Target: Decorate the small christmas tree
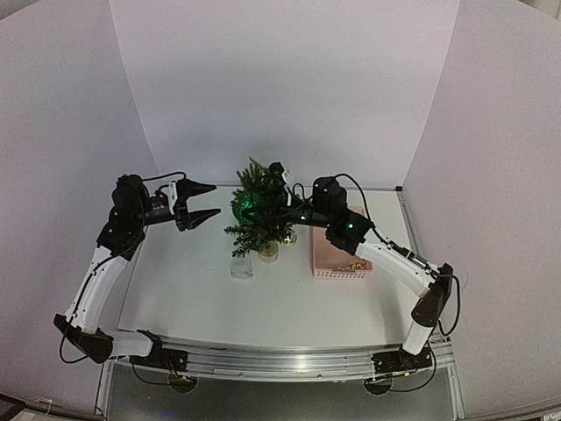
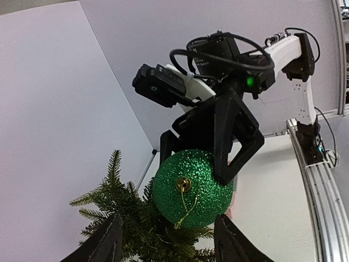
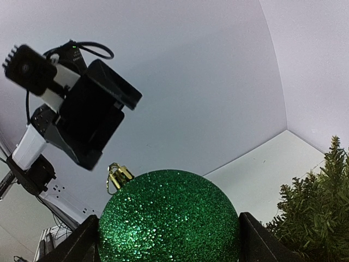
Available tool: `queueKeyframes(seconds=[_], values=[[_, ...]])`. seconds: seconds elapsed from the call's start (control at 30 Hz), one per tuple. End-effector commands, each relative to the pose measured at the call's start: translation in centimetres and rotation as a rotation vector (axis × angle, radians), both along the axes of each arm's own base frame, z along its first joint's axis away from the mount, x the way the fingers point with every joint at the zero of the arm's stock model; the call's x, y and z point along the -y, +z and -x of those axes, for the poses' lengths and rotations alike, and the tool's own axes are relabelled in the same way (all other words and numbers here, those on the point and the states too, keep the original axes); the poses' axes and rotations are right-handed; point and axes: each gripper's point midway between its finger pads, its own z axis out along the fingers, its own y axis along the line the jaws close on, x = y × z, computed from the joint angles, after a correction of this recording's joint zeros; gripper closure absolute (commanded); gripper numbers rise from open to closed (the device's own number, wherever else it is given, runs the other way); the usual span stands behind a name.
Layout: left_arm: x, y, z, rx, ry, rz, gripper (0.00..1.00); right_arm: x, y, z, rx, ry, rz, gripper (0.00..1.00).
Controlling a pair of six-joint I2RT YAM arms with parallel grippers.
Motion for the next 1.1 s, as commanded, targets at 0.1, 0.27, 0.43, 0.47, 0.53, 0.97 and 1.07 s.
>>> queueKeyframes(seconds=[0.1, 0.27, 0.43, 0.47, 0.53, 0.97, 1.07], values=[[0.0, 2.2, 0.9, -0.511, -0.090, 0.109, 0.45, -0.5, 1.8, 1.6, 0.118, 0.089, -0.037, 0.44], [0.0, 1.2, 0.5, -0.558, -0.124, 0.083, 0.54, -0.6, 2.1, 1.8, 0.149, 0.106, -0.041, 0.45], [0.6, 1.6, 0.5, -0.513, -0.153, 0.086, 0.61, -0.8, 1.8, 1.7, 0.153, 0.113, -0.036, 0.46], [0.7, 1.6, 0.7, -0.505, -0.169, 0.078, 0.62, -0.8, 1.7, 1.7, 0.154, 0.111, -0.035, 0.46], [0.9, 1.3, 1.1, -0.497, -0.196, 0.063, 0.60, -0.8, 1.7, 1.6, 0.157, 0.105, -0.034, 0.46], [1.4, -0.3, 1.5, -0.495, -0.267, -0.007, 0.64, -1.0, 1.7, 1.1, 0.173, 0.091, -0.033, 0.47], [1.5, -0.8, 1.5, -0.503, -0.271, -0.026, 0.64, -0.9, 1.8, 1.1, 0.179, 0.084, -0.035, 0.47]])
